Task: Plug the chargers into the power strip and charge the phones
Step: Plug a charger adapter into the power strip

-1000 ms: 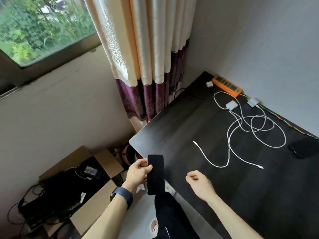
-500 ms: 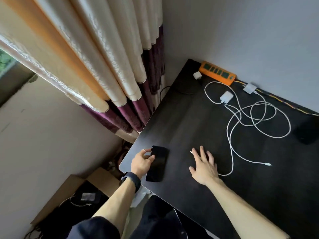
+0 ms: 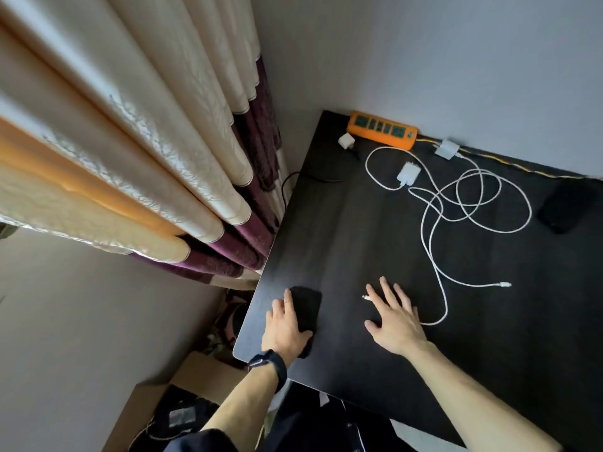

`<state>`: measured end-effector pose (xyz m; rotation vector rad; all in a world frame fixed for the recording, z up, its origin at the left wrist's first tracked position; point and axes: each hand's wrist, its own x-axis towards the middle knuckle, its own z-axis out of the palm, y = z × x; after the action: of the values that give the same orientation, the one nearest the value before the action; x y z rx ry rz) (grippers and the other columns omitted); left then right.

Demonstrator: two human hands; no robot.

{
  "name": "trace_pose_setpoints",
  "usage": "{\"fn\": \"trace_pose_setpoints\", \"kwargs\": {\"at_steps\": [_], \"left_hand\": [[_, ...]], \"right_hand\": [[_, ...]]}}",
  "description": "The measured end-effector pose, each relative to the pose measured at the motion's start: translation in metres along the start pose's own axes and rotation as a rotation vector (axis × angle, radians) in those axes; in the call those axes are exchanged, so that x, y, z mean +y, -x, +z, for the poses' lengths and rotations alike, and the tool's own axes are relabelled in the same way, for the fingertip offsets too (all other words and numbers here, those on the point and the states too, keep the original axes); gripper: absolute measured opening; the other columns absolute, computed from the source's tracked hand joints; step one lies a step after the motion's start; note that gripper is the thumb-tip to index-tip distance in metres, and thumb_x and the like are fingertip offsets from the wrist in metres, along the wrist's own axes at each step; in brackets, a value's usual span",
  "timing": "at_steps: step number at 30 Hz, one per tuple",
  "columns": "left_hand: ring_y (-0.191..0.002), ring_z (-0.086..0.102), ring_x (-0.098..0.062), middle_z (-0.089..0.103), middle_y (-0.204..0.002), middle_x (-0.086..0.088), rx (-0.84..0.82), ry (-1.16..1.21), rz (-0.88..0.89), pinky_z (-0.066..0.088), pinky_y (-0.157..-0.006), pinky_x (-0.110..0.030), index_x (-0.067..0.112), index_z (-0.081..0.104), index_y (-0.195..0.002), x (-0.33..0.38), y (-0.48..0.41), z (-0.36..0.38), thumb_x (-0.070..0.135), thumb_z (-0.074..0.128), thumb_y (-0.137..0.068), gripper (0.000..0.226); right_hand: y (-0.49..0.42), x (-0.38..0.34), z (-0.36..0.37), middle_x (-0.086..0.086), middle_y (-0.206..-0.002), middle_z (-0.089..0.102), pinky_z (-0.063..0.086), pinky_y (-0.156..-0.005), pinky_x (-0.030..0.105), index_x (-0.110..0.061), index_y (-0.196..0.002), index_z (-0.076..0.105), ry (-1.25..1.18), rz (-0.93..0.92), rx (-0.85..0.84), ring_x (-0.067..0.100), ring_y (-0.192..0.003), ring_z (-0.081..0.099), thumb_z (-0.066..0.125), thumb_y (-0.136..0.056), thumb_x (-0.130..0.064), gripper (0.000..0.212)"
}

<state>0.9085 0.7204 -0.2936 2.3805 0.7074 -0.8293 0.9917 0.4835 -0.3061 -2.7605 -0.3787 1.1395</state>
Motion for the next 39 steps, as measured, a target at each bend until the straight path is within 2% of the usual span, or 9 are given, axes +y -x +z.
{"fn": "trace_pose_setpoints", "kwargs": {"at_steps": [5, 9, 11, 17, 23, 27, 33, 36, 39], "left_hand": [[-0.130, 0.033, -0.034, 0.026, -0.142, -0.011, -0.015, -0.044, 0.020, 0.038, -0.106, -0.042, 0.011, 0.003, -0.154, 0.008, 0.000, -0.004, 0.035, 0.072, -0.082, 0.103], [-0.132, 0.035, -0.032, 0.030, -0.141, -0.010, -0.056, -0.131, 0.051, 0.041, -0.106, -0.041, 0.010, 0.007, -0.154, 0.011, -0.007, -0.011, 0.036, 0.074, -0.080, 0.103], [-0.132, 0.036, -0.031, 0.033, -0.140, -0.009, -0.064, -0.176, 0.057, 0.044, -0.102, -0.043, 0.012, 0.011, -0.153, 0.013, -0.013, -0.015, 0.038, 0.070, -0.082, 0.096], [-0.129, 0.040, -0.030, 0.040, -0.137, -0.007, -0.018, -0.304, 0.135, 0.045, -0.098, -0.046, 0.019, 0.031, -0.145, 0.041, -0.049, -0.046, 0.043, 0.055, -0.088, 0.066], [-0.129, 0.041, -0.032, 0.042, -0.139, -0.009, 0.061, -0.271, 0.280, 0.045, -0.101, -0.044, 0.021, 0.037, -0.145, 0.109, -0.107, -0.089, 0.039, 0.057, -0.087, 0.064], [-0.133, 0.037, -0.031, 0.037, -0.146, -0.008, 0.135, -0.255, 0.351, 0.042, -0.104, -0.044, 0.019, 0.035, -0.147, 0.156, -0.143, -0.112, 0.039, 0.057, -0.090, 0.064], [-0.145, 0.025, -0.029, 0.024, -0.159, -0.008, 0.190, -0.342, 0.372, 0.030, -0.115, -0.047, 0.017, 0.029, -0.151, 0.188, -0.189, -0.119, 0.037, 0.057, -0.092, 0.069], [-0.139, 0.035, -0.029, 0.038, -0.151, -0.011, 0.198, -0.433, 0.331, 0.035, -0.110, -0.047, 0.017, 0.031, -0.150, 0.192, -0.206, -0.117, 0.035, 0.054, -0.094, 0.063], [-0.121, 0.051, -0.030, 0.056, -0.131, -0.010, 0.235, -0.534, 0.295, 0.043, -0.096, -0.043, 0.019, 0.048, -0.135, 0.186, -0.204, -0.112, 0.033, 0.051, -0.096, 0.042]], "right_hand": [[0.000, -0.004, -0.011, -0.017, -0.168, -0.008, 0.028, -0.120, 0.054, -0.045, -0.157, 0.016, -0.081, 0.038, 0.015, 0.020, -0.154, -0.003, 0.050, -0.094, -0.050, 0.071], [-0.005, -0.008, -0.018, -0.006, -0.167, 0.013, 0.032, -0.118, 0.045, -0.036, -0.153, 0.034, -0.140, 0.098, 0.089, 0.026, -0.150, 0.017, 0.049, -0.095, -0.056, 0.064], [-0.010, -0.009, -0.025, -0.001, -0.166, 0.018, 0.032, -0.117, 0.045, -0.032, -0.152, 0.037, -0.174, 0.149, 0.118, 0.028, -0.149, 0.020, 0.048, -0.095, -0.057, 0.063], [-0.029, -0.003, -0.041, 0.001, -0.169, 0.006, 0.023, -0.123, 0.046, -0.030, -0.156, 0.028, -0.142, 0.165, 0.140, 0.027, -0.155, 0.008, 0.046, -0.098, -0.051, 0.065], [-0.039, 0.011, -0.042, -0.002, -0.170, 0.001, 0.029, -0.121, 0.046, -0.037, -0.158, 0.017, -0.104, 0.140, 0.129, 0.025, -0.154, 0.008, 0.042, -0.100, -0.047, 0.064], [-0.039, 0.015, -0.038, -0.004, -0.169, -0.009, 0.031, -0.121, 0.041, -0.038, -0.159, 0.008, -0.107, 0.100, 0.134, 0.024, -0.155, 0.001, 0.041, -0.101, -0.043, 0.067], [-0.039, 0.025, -0.049, -0.004, -0.168, -0.015, 0.037, -0.116, 0.042, -0.036, -0.159, 0.004, -0.052, 0.012, 0.068, 0.023, -0.156, -0.003, 0.040, -0.102, -0.042, 0.069], [-0.045, 0.033, -0.054, -0.004, -0.169, -0.014, 0.038, -0.115, 0.046, -0.035, -0.159, 0.006, -0.031, -0.016, 0.044, 0.023, -0.156, -0.001, 0.041, -0.101, -0.041, 0.068], [-0.045, 0.038, -0.058, -0.004, -0.169, -0.012, 0.041, -0.112, 0.047, -0.035, -0.159, 0.008, -0.016, -0.032, 0.021, 0.023, -0.155, 0.000, 0.042, -0.101, -0.039, 0.067]]}}
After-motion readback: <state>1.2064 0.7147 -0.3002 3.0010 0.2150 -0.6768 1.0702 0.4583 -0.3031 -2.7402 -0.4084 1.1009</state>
